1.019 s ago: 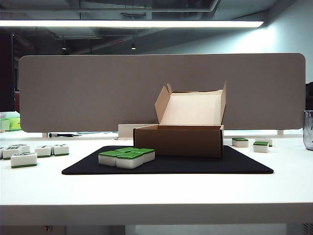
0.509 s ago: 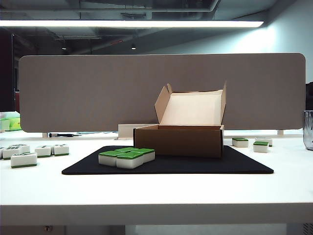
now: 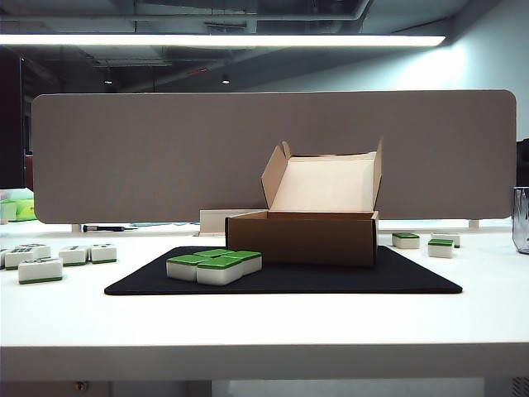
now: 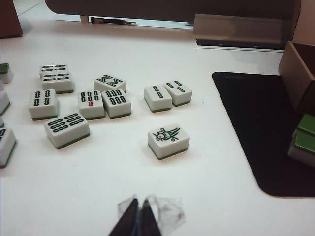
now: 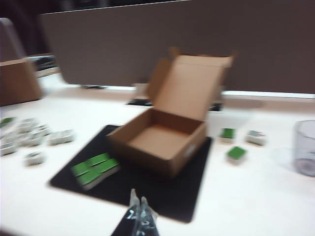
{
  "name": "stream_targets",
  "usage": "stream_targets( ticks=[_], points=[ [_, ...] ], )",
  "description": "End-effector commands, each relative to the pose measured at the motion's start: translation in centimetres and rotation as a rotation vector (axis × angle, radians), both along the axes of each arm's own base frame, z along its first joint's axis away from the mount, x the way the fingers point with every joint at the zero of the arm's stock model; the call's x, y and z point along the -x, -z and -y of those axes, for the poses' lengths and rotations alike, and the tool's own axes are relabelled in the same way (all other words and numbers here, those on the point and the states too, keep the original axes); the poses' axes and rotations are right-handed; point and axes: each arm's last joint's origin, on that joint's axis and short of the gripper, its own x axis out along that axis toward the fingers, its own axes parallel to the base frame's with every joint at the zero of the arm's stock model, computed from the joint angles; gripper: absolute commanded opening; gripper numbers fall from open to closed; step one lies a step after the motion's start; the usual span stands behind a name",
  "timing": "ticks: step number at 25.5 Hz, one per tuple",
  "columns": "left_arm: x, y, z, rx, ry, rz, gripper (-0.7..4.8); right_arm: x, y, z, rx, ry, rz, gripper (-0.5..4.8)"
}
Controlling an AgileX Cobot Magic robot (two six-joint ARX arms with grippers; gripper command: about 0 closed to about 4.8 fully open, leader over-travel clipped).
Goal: Pick up four mahjong tiles and put them into the paper box.
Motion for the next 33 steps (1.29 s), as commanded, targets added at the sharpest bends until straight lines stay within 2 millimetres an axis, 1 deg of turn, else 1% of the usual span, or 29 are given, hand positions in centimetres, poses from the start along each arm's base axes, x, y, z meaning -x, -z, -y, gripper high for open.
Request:
stream_targets(
  ticks=[1, 2, 3, 7, 9, 11, 13, 14, 16, 17, 23, 27, 29, 31, 33],
  points=[
    [0.0, 0.1, 0.0, -0.001, -0.002, -0.013, -0.05, 2.4, -0.9, -0.3, -0.009, -0.147, -0.007, -0.01],
    [0.0, 0.1, 0.0, -0.001, -0.002, -0.013, -0.05, 2.8, -1.1, -0.4, -0.010, -0.177, -0.008, -0.01],
    [0.0, 0.1, 0.0, -0.001, -0.003, -0.013, -0.05, 3.7, -1.5, -0.5, -0.013, -0.245, -0.002, -0.01],
    [0.0, 0.1, 0.0, 0.000, -0.001, -0.013, -0.05, 5.7, -2.1, -0.9, -0.024, -0.401, -0.017, -0.01],
    [0.0, 0.1, 0.0, 0.003, -0.001, -0.013, -0.05, 6.2, -2.1, -0.9, -0.028, -0.436, -0.029, -0.01],
    [0.0, 0.0, 0.0, 0.008, 0.008, -0.011, -0.05, 6.1, -2.0, -0.9, -0.030, -0.436, -0.039, -0.01],
    [0.1, -0.3, 0.1, 0.075, 0.038, -0.005, -0.05, 6.2, -1.9, -0.9, -0.032, -0.435, -0.048, -0.01],
    [0.2, -0.8, 0.2, 0.138, 0.052, 0.008, -0.05, 6.2, -1.9, -0.9, -0.032, -0.436, -0.051, -0.01],
    [0.3, -1.6, 0.2, 0.195, 0.058, 0.037, -0.05, 6.2, -1.9, -0.9, -0.032, -0.435, -0.051, -0.01],
    [0.5, -2.9, 0.3, 0.217, 0.078, 0.080, -0.05, 6.2, -1.9, -0.9, -0.032, -0.434, -0.051, -0.01],
    [1.4, -6.5, 0.3, 0.215, 0.111, 0.181, -0.05, 6.1, -1.9, -0.9, -0.030, -0.433, -0.049, -0.01],
    [1.5, -8.5, 0.4, 0.215, 0.127, 0.196, -0.05, 6.1, -1.9, -0.9, -0.028, -0.433, -0.046, -0.01],
    [1.3, -9.6, 0.4, 0.215, 0.145, 0.188, -0.05, 6.1, -1.9, -0.9, -0.028, -0.433, -0.046, -0.01],
    [0.4, -11.7, 0.6, 0.213, 0.178, 0.149, -0.05, 6.1, -1.9, -0.9, -0.028, -0.433, -0.046, -0.01],
    [-0.5, -12.8, 0.6, 0.215, 0.188, 0.120, -0.05, 6.1, -1.9, -0.9, -0.028, -0.433, -0.046, -0.01]
  ],
)
